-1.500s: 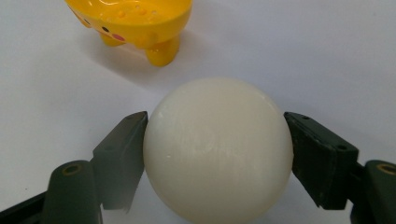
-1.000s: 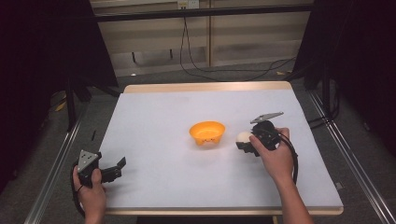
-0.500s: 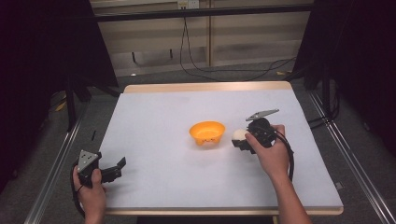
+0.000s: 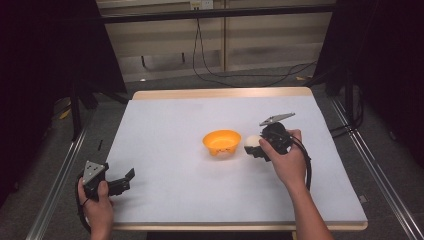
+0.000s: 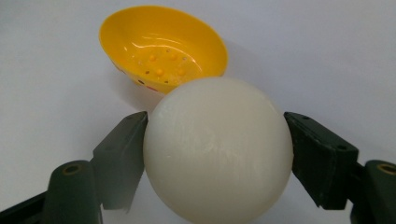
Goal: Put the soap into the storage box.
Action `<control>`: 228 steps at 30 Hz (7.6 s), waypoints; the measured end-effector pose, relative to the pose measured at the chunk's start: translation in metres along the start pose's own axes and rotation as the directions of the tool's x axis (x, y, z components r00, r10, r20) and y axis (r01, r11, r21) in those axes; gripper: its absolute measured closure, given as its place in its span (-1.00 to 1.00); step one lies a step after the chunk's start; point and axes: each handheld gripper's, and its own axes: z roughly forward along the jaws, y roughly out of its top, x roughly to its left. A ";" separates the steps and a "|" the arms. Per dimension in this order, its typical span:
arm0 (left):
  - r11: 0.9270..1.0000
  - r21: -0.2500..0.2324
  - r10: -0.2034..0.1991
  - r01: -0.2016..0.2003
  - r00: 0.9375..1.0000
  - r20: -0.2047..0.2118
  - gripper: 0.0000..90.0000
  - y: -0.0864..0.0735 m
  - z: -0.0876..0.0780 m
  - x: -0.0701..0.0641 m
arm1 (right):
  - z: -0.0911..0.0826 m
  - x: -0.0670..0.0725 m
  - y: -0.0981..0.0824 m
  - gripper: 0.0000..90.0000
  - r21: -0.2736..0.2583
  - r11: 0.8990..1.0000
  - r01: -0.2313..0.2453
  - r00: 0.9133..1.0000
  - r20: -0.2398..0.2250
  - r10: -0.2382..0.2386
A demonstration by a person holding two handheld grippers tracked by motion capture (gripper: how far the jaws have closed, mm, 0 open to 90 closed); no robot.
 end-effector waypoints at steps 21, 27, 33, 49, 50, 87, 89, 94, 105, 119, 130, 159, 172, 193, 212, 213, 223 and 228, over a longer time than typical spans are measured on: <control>1.000 -0.001 -0.002 0.002 1.000 0.004 -1.00 0.000 0.000 0.000 | 0.010 0.008 0.020 -0.44 -0.012 1.000 0.015 1.000 -0.013 -0.015; 1.000 -0.002 -0.004 0.004 1.000 0.005 -1.00 0.000 0.000 0.001 | 0.014 0.012 0.027 -0.44 -0.015 1.000 0.028 0.999 -0.021 -0.028; 1.000 -0.006 -0.010 0.010 1.000 0.006 -1.00 0.000 0.000 0.001 | 0.019 0.016 0.035 -0.44 -0.011 0.999 0.032 0.999 -0.027 -0.032; 1.000 -0.006 -0.004 0.004 1.000 0.007 -1.00 0.000 -0.001 0.001 | 0.035 0.027 0.053 -0.44 -0.021 0.999 0.046 0.998 -0.029 -0.046; 1.000 -0.006 -0.004 0.004 1.000 0.007 -1.00 0.000 -0.001 0.001 | 0.036 0.028 0.053 -0.44 -0.019 0.999 0.045 0.999 -0.030 -0.046; 1.000 -0.005 -0.009 0.009 1.000 0.012 -1.00 0.000 0.000 0.001 | 0.076 0.042 0.065 -0.44 0.032 0.999 0.025 0.999 0.019 -0.026; 1.000 -0.004 -0.008 0.008 1.000 0.012 -1.00 0.000 -0.001 0.001 | 0.077 0.044 0.065 -0.44 0.038 0.999 0.018 0.999 0.026 -0.019; 1.000 -0.004 -0.008 0.008 1.000 0.011 -1.00 0.000 0.000 0.001 | 0.082 0.045 0.065 -0.44 0.045 0.999 0.015 0.999 0.036 -0.017; 1.000 -0.004 -0.011 0.011 1.000 0.014 -1.00 0.000 0.000 0.002 | 0.090 0.048 0.063 -0.44 0.066 0.998 0.020 0.999 0.048 -0.023; 1.000 -0.004 -0.007 0.007 1.000 0.013 -0.99 0.000 -0.001 0.002 | 0.087 0.045 0.061 -0.56 0.044 0.999 -0.001 1.000 0.020 0.000; 1.000 -0.002 -0.006 0.006 1.000 0.010 -0.99 0.000 0.000 0.002 | 0.069 0.038 0.052 -0.80 -0.005 1.000 0.013 1.000 -0.009 -0.013; 1.000 -0.003 -0.006 0.006 1.000 0.012 -0.99 0.000 0.000 0.001 | 0.018 0.006 -0.002 -0.96 -0.098 0.995 -0.021 1.000 0.020 0.023; 1.000 -0.002 -0.003 0.003 1.000 0.010 -0.99 0.000 0.000 0.001 | 0.001 -0.015 -0.033 -0.96 -0.098 0.993 -0.061 0.996 0.054 0.067; 1.000 -0.001 -0.002 0.002 1.000 0.009 -0.99 0.000 0.000 0.001 | -0.020 -0.039 -0.077 -0.96 -0.101 0.988 -0.114 0.986 0.114 0.125; 1.000 0.003 0.003 -0.003 1.000 0.007 -0.99 0.000 0.000 0.000 | -0.042 -0.059 -0.119 -0.96 -0.143 0.973 -0.183 0.967 0.152 0.204; 1.000 0.003 0.004 -0.004 1.000 0.007 -0.99 0.000 0.000 0.000 | -0.043 -0.059 -0.121 -0.96 -0.145 0.972 -0.185 0.966 0.155 0.207; 1.000 0.005 0.008 -0.008 1.000 0.005 -0.99 0.000 0.000 0.000 | -0.056 -0.067 -0.139 -0.96 -0.174 0.962 -0.211 0.955 0.173 0.241; 1.000 0.004 0.006 -0.006 1.000 0.004 -0.99 0.000 0.000 0.000 | -0.063 -0.071 -0.148 -0.96 -0.186 0.957 -0.222 0.949 0.183 0.256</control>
